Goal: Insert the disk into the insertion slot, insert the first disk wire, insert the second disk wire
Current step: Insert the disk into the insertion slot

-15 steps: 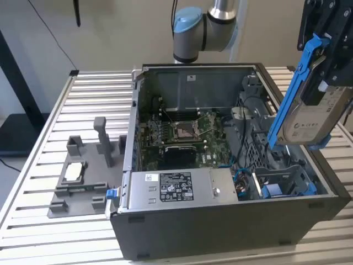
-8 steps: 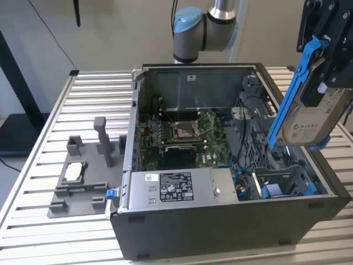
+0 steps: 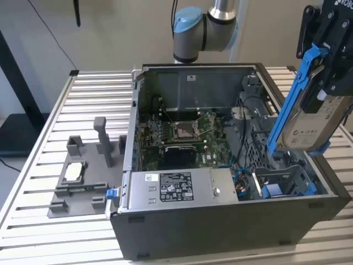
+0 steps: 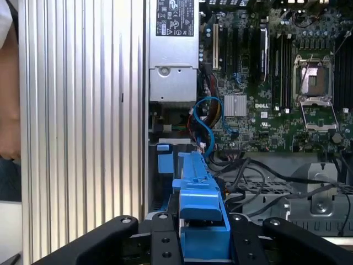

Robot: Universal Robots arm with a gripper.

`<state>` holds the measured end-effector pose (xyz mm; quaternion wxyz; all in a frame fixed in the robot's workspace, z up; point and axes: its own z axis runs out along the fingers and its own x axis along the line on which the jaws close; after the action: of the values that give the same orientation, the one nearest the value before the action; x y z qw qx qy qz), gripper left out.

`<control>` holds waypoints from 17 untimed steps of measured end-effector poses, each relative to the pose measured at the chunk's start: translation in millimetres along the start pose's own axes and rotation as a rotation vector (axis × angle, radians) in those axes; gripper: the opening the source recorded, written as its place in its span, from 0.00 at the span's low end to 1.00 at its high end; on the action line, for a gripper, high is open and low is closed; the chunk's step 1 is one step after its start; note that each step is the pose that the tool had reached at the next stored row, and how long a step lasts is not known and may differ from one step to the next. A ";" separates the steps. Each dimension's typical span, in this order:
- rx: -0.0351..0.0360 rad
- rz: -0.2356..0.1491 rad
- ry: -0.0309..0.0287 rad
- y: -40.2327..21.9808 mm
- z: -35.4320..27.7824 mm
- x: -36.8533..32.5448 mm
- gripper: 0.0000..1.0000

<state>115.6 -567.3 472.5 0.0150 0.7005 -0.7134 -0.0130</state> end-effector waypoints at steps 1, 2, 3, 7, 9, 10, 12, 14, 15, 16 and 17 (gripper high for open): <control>0.0000 0.000 0.0001 -0.1 0.9 0.4 0.33; 0.0000 0.000 0.0002 -0.1 1.7 0.8 0.33; 0.0000 0.000 0.0002 -0.1 2.6 1.1 0.33; -0.0001 0.000 0.0002 -0.3 6.3 2.5 0.33; -0.0001 -0.001 0.0001 -0.4 8.3 3.0 0.33; -0.0001 -0.002 0.0002 -0.4 9.2 3.2 0.33; -0.0001 -0.008 0.0005 -0.1 11.1 3.7 0.33; 0.0000 -0.015 0.0010 0.4 13.1 4.0 0.33; 0.0000 -0.016 0.0009 0.7 14.2 4.1 0.33; 0.0000 -0.016 0.0008 0.8 15.3 4.2 0.33; 0.0000 -0.016 0.0008 1.0 16.4 4.3 0.33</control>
<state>113.8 -571.6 456.2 0.0152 0.7063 -0.7076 -0.0128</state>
